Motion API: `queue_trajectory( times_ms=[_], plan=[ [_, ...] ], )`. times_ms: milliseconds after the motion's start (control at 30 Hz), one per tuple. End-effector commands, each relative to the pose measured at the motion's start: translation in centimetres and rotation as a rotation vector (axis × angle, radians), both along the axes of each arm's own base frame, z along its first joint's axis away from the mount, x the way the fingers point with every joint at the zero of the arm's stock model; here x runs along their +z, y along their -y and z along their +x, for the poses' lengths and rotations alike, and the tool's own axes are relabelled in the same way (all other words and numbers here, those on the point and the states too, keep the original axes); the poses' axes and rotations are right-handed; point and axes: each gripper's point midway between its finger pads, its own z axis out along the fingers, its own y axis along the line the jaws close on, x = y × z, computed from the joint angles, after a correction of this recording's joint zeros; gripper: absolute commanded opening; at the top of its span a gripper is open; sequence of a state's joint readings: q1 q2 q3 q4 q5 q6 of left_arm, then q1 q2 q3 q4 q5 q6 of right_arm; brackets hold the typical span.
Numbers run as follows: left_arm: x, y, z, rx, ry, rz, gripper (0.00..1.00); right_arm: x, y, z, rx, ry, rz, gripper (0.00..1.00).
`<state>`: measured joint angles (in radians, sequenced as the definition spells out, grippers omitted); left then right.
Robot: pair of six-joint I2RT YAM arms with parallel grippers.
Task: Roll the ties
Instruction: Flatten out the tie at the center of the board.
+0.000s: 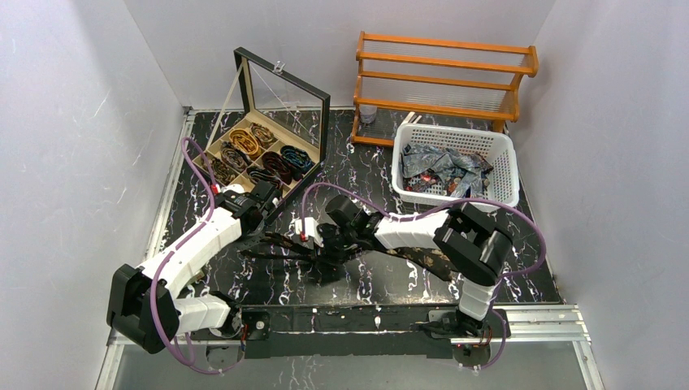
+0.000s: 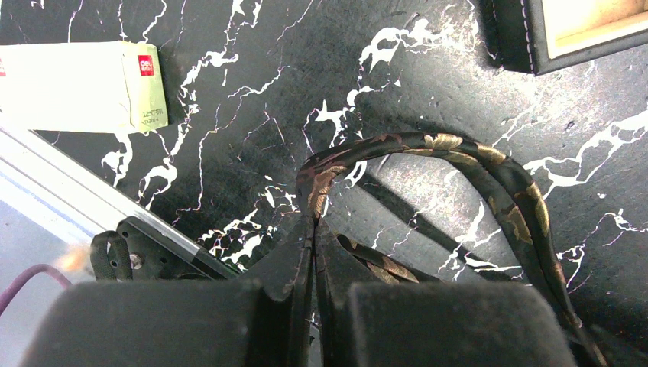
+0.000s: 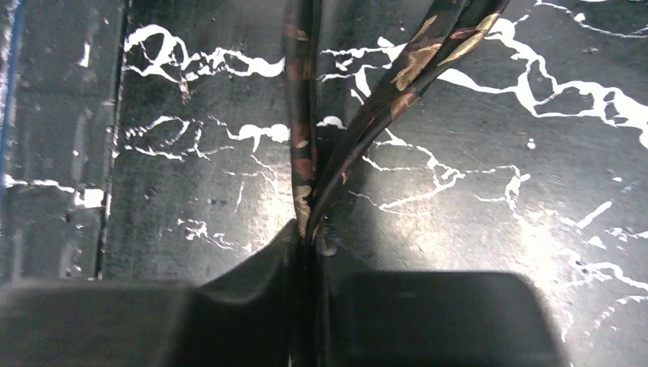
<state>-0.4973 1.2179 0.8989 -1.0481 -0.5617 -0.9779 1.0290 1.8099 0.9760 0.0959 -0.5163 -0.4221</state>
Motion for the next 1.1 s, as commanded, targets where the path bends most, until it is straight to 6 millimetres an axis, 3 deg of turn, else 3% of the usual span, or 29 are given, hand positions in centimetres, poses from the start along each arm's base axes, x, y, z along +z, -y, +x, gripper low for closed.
queue_trajectory(
  times_ms=[0,67,167,267,333,367,533,600,667,767,867,933,1067],
  plan=[
    [1.2,-1.0,0.5,0.02,0.028,0.046,0.0,2.5,-2.1,-1.7,0.066,-0.149,0.035,0.08],
    [1.6,-1.2,0.5,0.023,0.038,0.048,0.02,2.8,-1.7,-3.6,0.114,-0.272,-0.008,0.02],
    [2.7,-1.2,0.8,0.018,0.064,0.029,0.13,4.8,-1.4,-6.2,0.211,-0.451,-0.013,0.02],
    [3.5,-1.6,0.6,0.029,0.076,0.025,0.61,6.4,-1.1,-7.0,0.245,-0.588,-0.027,0.02],
    [3.8,-2.1,0.3,0.041,0.073,0.034,0.81,5.9,-0.9,-5.8,0.19,-0.656,-0.063,0.02],
    [3.9,-2.3,0.3,0.047,0.07,0.04,0.85,5.4,-0.8,-4.4,0.132,-0.702,-0.08,0.04],
    [4.5,-2.3,0.6,0.046,0.086,0.024,0.89,3.0,-0.6,0.6,-0.053,-0.83,-0.238,0.11],
    [4.4,-2.0,0.8,0.034,0.087,0.008,0.9,2.2,-0.6,2.4,-0.132,-0.841,-0.27,0.24],
    [4.0,-1.6,0.9,0.024,0.082,-0.009,0.9,2.1,-0.6,3.2,-0.165,-0.849,-0.273,0.3],
    [3.2,-1.0,0.9,0.012,0.07,-0.041,0.9,1.2,-0.3,5.2,-0.272,-0.768,-0.31,0.46],
    [2.3,0.1,1.1,-0.014,0.068,-0.1,0.9,2.7,-0.4,6.8,-0.331,-0.713,-0.282,0.6],
    [1.9,1.0,1.4,-0.039,0.074,-0.147,0.91,4.8,-0.5,8.1,-0.371,-0.642,-0.239,0.7],
    [1.3,3.1,2.1,-0.118,0.084,-0.246,0.9,8.7,0.5,11.6,-0.551,-0.446,-0.166,0.76]
  ],
)
